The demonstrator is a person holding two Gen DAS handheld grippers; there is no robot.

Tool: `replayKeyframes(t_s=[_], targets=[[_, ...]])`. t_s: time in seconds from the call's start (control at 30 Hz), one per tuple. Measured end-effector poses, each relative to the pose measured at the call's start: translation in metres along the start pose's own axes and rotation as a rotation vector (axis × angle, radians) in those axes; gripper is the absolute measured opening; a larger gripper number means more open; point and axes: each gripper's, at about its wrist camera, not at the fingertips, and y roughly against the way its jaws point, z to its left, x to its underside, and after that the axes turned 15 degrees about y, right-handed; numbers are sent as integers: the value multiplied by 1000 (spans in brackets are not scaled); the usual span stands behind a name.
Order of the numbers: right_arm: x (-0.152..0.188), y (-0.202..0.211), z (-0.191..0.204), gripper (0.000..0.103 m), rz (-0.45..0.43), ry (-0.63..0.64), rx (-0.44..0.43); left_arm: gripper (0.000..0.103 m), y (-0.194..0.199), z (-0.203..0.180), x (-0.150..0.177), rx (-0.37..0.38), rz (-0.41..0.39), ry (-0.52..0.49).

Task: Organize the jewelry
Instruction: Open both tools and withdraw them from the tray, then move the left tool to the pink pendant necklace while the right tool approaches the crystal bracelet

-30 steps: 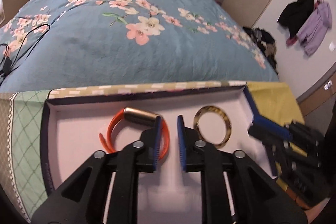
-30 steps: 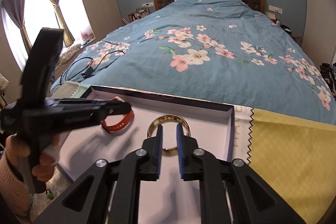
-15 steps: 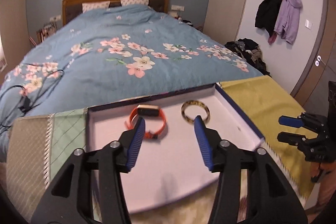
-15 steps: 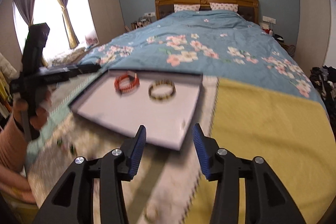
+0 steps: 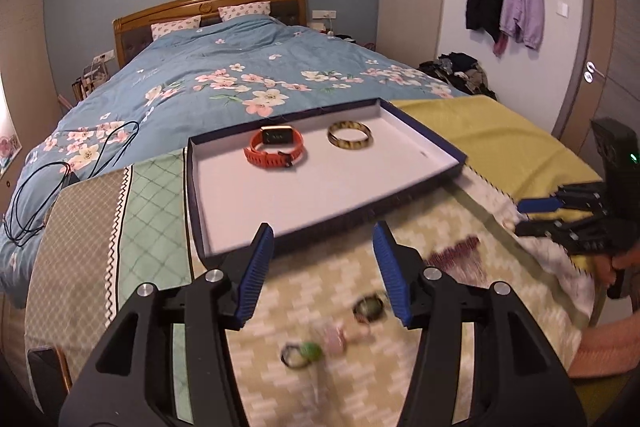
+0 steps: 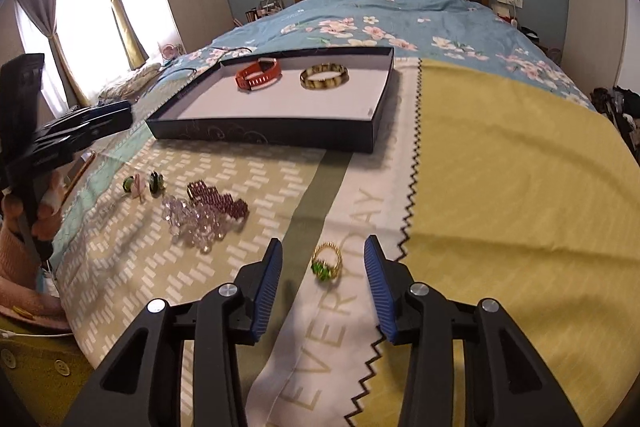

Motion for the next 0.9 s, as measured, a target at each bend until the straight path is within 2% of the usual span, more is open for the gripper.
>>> replayKeyframes(t_s=[0.17, 0.33, 0.6, 0.9], targets=[[6, -2, 8, 33, 12, 21, 31, 53, 8, -10, 18, 6, 7, -33], [8, 0, 12, 12, 12, 19, 31, 53, 14, -9, 30, 9, 21, -45], [4, 7, 13, 11, -36, -6, 18, 53, 13, 7, 43, -56, 64, -10], [-4, 5, 23, 11, -59, -6, -12, 51, 7, 10, 51, -64, 93, -11]])
